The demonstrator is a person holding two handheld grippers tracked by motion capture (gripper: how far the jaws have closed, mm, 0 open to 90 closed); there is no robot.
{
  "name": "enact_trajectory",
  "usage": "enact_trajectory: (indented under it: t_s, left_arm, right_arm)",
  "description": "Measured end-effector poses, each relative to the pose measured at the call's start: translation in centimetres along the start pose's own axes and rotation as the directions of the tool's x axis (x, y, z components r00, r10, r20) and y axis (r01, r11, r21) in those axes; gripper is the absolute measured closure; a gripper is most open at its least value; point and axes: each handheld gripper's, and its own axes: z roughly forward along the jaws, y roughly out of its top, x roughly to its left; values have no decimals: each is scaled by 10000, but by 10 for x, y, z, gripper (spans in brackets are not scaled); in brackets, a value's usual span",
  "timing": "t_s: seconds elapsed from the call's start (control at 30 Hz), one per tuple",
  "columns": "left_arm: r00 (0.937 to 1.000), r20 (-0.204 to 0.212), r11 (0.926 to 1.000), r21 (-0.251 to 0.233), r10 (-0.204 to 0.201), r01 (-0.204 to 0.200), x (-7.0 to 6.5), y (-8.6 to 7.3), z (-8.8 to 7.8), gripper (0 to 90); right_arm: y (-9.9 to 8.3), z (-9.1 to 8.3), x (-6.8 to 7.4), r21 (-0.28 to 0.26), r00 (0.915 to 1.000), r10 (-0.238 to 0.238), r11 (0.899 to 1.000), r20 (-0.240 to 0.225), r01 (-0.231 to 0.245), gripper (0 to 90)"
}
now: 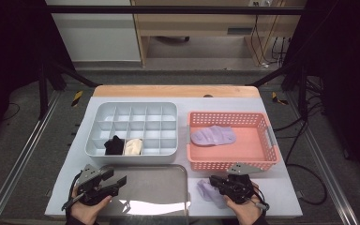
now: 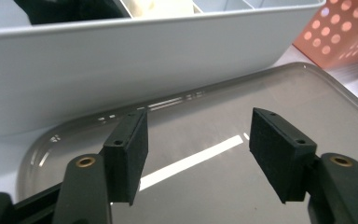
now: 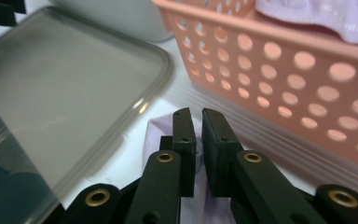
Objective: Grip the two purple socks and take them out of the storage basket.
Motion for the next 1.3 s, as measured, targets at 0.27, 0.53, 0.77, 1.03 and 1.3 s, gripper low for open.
enact_trajectory:
  t_s: [0.27,0.53,0.77,1.03,1.3]
  left_arm:
    - [9998,-109,9998,50,-186,186,3,0,-1,388]
    - [9995,171,9997,-59,-253,254,4,1,-3,405]
    - [9996,111,9997,56,-248,248,5,1,-2,401]
    - [9998,49,9997,113,-202,201,5,1,-2,396]
    - [9998,21,9997,83,-222,222,6,1,-2,388]
  right_arm:
    - [-9,16,1,386,9988,-298,9989,381,283,773]
    - [-4,9,1,-228,9980,-108,9997,631,122,597]
    - [5,-4,6,-699,9963,-134,9974,848,194,497]
    - [16,-17,5,-1318,9936,125,9913,1127,25,416]
    - [36,-33,-3,-1928,9844,349,9812,1723,-11,387]
